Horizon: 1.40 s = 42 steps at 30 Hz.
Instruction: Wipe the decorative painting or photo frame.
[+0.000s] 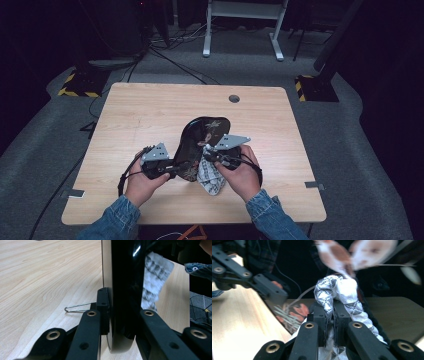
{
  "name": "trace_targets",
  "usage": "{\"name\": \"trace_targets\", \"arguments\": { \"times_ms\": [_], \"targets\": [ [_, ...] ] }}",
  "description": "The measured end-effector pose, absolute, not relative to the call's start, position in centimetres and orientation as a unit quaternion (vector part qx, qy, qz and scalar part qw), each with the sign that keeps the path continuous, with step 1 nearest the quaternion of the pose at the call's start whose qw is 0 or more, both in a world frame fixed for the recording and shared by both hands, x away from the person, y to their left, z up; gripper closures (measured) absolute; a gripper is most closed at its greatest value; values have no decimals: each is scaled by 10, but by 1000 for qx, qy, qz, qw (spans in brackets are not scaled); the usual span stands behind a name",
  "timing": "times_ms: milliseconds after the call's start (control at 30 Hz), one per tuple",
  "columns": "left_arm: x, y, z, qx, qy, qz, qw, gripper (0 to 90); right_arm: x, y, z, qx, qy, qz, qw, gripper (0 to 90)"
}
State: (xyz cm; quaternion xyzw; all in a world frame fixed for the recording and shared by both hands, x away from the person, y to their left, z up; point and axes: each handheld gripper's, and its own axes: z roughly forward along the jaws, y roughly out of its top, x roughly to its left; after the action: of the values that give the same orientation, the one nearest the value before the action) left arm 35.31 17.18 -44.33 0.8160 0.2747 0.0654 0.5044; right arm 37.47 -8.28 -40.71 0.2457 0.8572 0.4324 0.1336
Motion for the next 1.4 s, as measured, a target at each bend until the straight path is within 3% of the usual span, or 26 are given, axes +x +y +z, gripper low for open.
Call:
{"name": "trace_targets", "arguments": {
  "times_ms": [367, 1400],
  "targets": [
    [353, 172, -443, 815, 275, 66, 505, 795, 366, -66, -411, 220, 868, 429, 121, 845],
    [353, 172, -444, 814, 273, 63, 508, 788, 407, -137, -418, 326, 836, 413, 153, 848]
  ]
}}
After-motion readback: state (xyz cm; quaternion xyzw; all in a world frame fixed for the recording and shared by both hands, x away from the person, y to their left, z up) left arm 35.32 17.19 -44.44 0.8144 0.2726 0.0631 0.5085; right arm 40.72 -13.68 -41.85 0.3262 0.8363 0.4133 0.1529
